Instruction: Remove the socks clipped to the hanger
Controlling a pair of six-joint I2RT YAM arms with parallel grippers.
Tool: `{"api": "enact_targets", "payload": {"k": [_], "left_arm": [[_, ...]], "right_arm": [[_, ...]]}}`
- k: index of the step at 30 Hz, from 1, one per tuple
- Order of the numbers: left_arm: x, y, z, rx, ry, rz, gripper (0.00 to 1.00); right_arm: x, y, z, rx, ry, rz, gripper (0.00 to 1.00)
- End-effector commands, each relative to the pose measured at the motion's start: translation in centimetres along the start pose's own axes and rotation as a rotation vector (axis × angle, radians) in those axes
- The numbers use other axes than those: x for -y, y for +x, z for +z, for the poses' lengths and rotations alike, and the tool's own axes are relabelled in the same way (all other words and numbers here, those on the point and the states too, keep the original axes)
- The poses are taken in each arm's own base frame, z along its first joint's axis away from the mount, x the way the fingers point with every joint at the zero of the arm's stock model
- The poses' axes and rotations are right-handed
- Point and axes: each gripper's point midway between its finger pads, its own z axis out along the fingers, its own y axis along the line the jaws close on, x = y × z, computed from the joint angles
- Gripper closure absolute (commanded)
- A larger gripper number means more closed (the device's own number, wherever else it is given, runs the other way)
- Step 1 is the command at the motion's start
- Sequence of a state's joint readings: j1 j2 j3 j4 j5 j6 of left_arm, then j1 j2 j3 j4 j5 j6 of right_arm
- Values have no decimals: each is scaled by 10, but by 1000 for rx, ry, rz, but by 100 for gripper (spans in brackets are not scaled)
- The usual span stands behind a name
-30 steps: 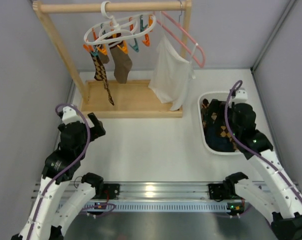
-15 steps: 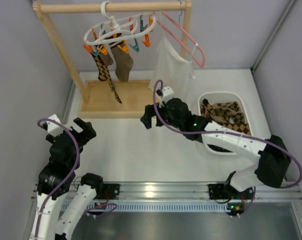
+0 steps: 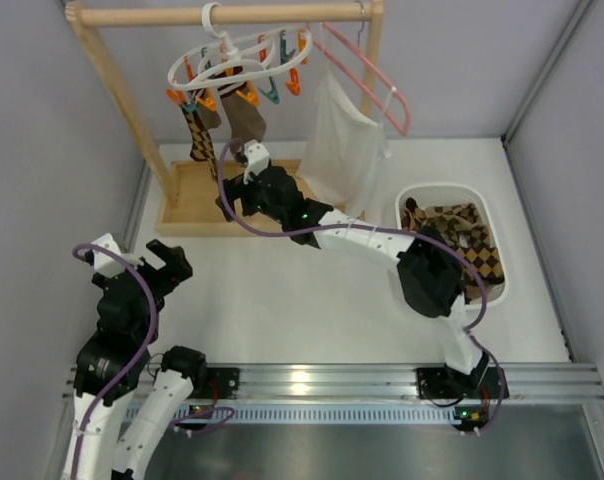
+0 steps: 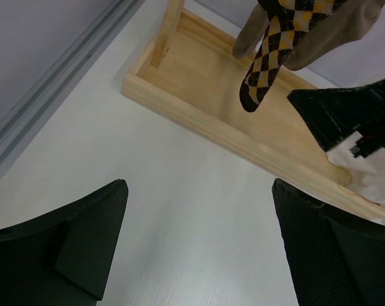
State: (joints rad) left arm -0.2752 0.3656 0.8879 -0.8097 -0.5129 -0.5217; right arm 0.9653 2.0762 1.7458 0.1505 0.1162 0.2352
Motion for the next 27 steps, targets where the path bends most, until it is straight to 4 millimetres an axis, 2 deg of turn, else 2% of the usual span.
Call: {"api": "enact_targets", "payload": {"k": [1,2,3,4,5,6,8,10,11,13,14,15,16,17,19,20,21,22,23,24,25,26,27], "left_arm": [[3,-9,-2,42,23,-24,2],[4,-9,-2,43,25,-24,2],[4,-9,-2,41,25,-22,2],[5,-8,-2,36,29,-19,2],[5,-8,-1,33,31,-18,2],[6,-7,-1,30,33,-14,2],[8,-6,0,23,38,-11,2],[9,-5,1,15,45,-5,2],[10,-4,1,10,48,-2,2],[12,-3,2,4,51,0,2],[12,-3,2,3,53,0,2],[12,-3,2,2,54,2,2],[13,-3,3,1,55,2,2],[13,-3,2,1,57,2,2],[13,-2,3,-1,57,4,2],[14,-2,3,-3,58,5,2],[14,-2,4,-1,57,4,2],[14,-2,4,-3,55,6,2],[13,-2,5,-4,51,7,2],[13,-2,6,-6,44,8,2],[14,-3,6,-11,43,9,2],[15,-4,7,-12,43,9,2],[16,-5,7,-10,42,9,2]], "right_arm": [[-11,-35,31,131,-77,-40,14],[-10,-32,39,129,-79,-50,16],[-4,-8,54,95,-73,-72,16],[-5,-21,60,128,-73,-80,16],[1,-3,72,104,-59,-90,16],[5,-12,76,129,-36,-109,16],[14,-4,86,143,-15,-124,18],[21,-11,90,184,1,-127,20],[24,-4,95,179,-3,-126,22],[27,-11,100,206,-5,-134,26],[30,-2,106,197,-4,-144,27],[28,-9,108,217,-11,-161,30],[28,-7,110,217,-13,-165,38],[29,-6,112,224,-12,-161,63],[27,-4,111,226,-17,-161,79],[24,-18,106,263,-23,-154,89],[24,-8,104,245,-24,-154,94],[23,-11,100,256,-27,-152,97],[17,-33,87,292,-33,-144,100],[19,-19,82,287,-37,-131,100],[15,-22,73,299,-45,-122,100],[8,-48,53,344,-63,-93,100],[11,-29,44,329,-72,-89,100]]}}
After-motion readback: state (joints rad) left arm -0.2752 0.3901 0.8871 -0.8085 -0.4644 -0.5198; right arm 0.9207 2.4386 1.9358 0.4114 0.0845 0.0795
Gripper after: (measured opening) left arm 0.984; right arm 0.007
